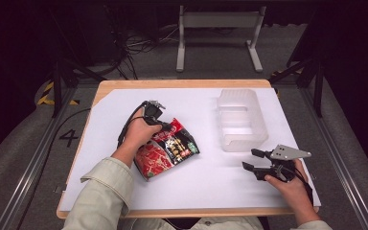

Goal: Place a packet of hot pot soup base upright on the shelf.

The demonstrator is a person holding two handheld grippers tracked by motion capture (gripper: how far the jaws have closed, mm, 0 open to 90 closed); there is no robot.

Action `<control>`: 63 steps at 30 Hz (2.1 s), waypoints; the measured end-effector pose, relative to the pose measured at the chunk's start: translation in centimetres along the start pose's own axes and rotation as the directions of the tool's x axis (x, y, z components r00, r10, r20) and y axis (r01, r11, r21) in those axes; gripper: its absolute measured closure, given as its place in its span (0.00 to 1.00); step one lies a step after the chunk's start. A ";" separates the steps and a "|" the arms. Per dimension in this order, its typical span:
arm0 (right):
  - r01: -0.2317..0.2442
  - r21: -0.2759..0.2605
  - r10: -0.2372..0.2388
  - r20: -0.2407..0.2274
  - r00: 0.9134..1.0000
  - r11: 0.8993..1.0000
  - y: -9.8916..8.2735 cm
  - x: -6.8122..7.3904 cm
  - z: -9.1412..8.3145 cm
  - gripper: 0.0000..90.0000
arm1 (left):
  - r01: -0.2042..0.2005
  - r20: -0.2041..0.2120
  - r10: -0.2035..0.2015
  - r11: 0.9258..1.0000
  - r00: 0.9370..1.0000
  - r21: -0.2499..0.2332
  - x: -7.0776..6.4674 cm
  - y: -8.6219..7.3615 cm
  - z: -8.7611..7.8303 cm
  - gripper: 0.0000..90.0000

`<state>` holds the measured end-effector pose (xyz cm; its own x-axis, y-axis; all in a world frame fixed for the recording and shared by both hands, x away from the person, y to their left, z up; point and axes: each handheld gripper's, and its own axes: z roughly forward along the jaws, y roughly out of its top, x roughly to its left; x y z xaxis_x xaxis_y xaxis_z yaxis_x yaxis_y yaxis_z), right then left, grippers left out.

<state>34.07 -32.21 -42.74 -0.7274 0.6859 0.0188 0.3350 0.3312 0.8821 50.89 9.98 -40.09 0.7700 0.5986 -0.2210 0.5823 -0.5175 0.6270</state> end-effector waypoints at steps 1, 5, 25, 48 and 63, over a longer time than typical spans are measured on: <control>0.002 0.000 -0.002 0.000 1.000 1.000 0.0 0.0 0.0 0.39 | 0.001 -0.003 -0.001 1.000 1.000 -0.006 -0.1 0.0 -0.4 0.98; 0.001 -0.003 -0.001 -0.002 1.000 1.000 0.1 0.0 0.0 0.39 | -0.011 -0.006 0.011 1.000 1.000 -0.026 -0.3 0.1 -1.5 0.98; 0.012 -0.001 -0.012 -0.004 1.000 1.000 0.3 0.3 0.1 0.40 | -0.090 -0.018 0.088 0.971 0.996 -0.221 -4.2 0.3 -8.6 0.99; 0.032 0.001 -0.032 -0.005 0.999 0.999 0.6 0.7 0.1 0.43 | -0.200 -0.140 0.147 0.814 0.979 -0.545 -9.7 -2.2 -12.5 0.99; 0.028 -0.061 -0.030 -0.029 0.999 0.998 2.8 2.0 0.5 0.43 | -0.188 -0.152 0.119 0.768 0.981 -0.613 -10.4 -3.2 -12.4 0.99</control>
<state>33.85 -29.53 -40.47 -0.7541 0.6567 0.0064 0.2776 0.3100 0.9093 37.77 12.97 -30.58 0.7848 0.6191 -0.0284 0.1421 -0.1352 0.9806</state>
